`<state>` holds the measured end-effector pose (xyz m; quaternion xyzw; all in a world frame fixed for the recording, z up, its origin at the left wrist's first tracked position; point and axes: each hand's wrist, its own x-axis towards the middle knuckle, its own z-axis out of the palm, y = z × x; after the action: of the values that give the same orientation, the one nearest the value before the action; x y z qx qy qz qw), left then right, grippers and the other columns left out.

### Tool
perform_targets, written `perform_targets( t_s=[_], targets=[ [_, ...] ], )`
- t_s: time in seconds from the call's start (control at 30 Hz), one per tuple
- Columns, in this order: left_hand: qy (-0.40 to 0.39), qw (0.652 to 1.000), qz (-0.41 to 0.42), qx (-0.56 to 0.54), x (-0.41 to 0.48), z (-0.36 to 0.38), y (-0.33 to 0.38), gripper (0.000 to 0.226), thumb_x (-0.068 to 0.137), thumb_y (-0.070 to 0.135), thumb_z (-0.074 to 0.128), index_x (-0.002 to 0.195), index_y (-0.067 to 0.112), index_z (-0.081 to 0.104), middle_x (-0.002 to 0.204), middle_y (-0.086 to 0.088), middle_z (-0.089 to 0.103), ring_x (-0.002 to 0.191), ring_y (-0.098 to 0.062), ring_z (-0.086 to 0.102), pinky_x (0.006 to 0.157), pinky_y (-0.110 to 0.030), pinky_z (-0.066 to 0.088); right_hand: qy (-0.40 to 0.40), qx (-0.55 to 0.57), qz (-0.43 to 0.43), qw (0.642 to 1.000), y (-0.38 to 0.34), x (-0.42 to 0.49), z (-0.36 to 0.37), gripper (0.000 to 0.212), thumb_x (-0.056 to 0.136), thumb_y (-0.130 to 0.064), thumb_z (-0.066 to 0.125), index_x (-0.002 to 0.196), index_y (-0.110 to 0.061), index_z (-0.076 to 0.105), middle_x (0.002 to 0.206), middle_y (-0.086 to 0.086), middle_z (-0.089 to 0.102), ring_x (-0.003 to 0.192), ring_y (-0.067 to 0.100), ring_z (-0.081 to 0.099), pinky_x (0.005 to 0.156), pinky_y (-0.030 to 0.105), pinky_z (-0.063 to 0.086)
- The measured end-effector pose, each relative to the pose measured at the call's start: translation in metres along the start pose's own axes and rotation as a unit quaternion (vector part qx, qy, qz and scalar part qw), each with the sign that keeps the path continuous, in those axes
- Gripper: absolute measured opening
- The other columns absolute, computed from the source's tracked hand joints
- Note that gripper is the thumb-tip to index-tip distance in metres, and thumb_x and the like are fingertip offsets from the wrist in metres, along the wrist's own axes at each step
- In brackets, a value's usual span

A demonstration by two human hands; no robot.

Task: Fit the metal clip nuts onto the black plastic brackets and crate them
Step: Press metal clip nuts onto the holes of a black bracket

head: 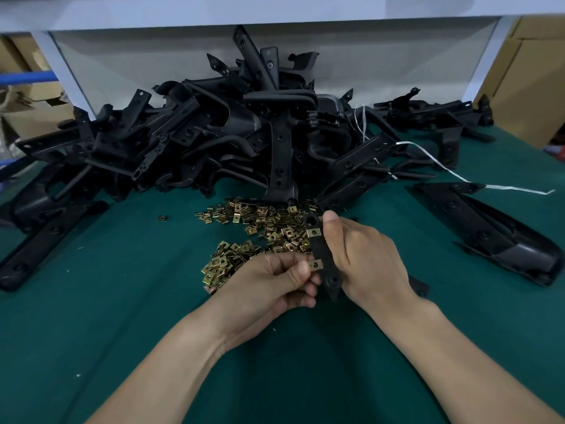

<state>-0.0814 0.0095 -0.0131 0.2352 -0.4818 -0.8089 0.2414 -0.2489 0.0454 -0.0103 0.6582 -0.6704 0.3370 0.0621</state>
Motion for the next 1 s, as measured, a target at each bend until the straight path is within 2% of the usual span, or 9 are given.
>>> perform_targets(
  t_s=[0.33,0.47,0.57,0.8,0.93,1.0],
  targets=[
    [-0.002,1.000,-0.006,-0.005,-0.0002,-0.0011,0.0009,0.021,0.091,0.015,0.059,0.085,0.013,0.079,0.079,-0.004,0.066,0.069,-0.009,0.061,0.069,-0.022,0.056,-0.016,0.003,0.006,1.000,-0.0008,-0.0005,-0.0021,0.048,0.103,-0.052,0.005,0.064,-0.034,0.026,0.061,-0.012,0.043,0.055,0.015,0.047,0.052,0.035,0.040],
    [0.004,1.000,0.001,-0.003,0.0000,-0.0005,-0.0004,0.018,0.090,0.015,0.060,0.085,0.010,0.076,0.078,-0.005,0.066,0.069,-0.010,0.062,0.069,-0.022,0.056,-0.013,0.006,0.004,1.000,-0.0009,-0.0005,-0.0024,0.047,0.103,-0.051,0.007,0.064,-0.032,0.026,0.060,-0.012,0.043,0.055,0.016,0.046,0.050,0.033,0.037],
    [0.005,1.000,0.008,0.000,0.0000,-0.0005,-0.0015,0.016,0.089,0.016,0.060,0.087,0.007,0.074,0.079,-0.005,0.066,0.069,-0.010,0.062,0.069,-0.022,0.056,-0.010,0.002,-0.008,1.000,-0.0004,-0.0008,-0.0025,0.045,0.104,-0.048,0.008,0.067,-0.029,0.026,0.059,-0.011,0.041,0.054,0.018,0.046,0.049,0.035,0.040],
    [0.001,1.000,0.020,0.019,-0.0004,-0.0002,-0.0029,0.019,0.092,0.018,0.057,0.088,0.008,0.072,0.080,-0.005,0.065,0.071,-0.011,0.061,0.070,-0.022,0.055,-0.011,-0.003,0.003,1.000,0.0007,-0.0015,-0.0016,0.047,0.104,-0.050,0.007,0.064,-0.034,0.026,0.059,-0.011,0.043,0.052,0.011,0.043,0.048,0.020,0.032],
    [-0.002,0.999,0.021,0.030,-0.0009,0.0002,-0.0026,0.020,0.093,0.018,0.056,0.085,0.011,0.074,0.079,-0.003,0.065,0.071,-0.011,0.061,0.071,-0.022,0.054,-0.018,0.012,0.003,1.000,0.0001,-0.0018,-0.0018,0.048,0.103,-0.052,0.005,0.064,-0.035,0.025,0.060,-0.011,0.043,0.054,0.013,0.044,0.048,0.032,0.036],
    [0.005,0.999,0.027,0.038,-0.0011,0.0012,-0.0031,0.020,0.092,0.018,0.056,0.086,0.010,0.073,0.079,-0.003,0.065,0.070,-0.010,0.061,0.071,-0.022,0.054,-0.030,0.018,0.011,0.999,0.0011,-0.0012,-0.0004,0.051,0.103,-0.054,0.005,0.064,-0.032,0.028,0.060,-0.011,0.044,0.055,0.012,0.045,0.052,0.034,0.036]
  ],
)
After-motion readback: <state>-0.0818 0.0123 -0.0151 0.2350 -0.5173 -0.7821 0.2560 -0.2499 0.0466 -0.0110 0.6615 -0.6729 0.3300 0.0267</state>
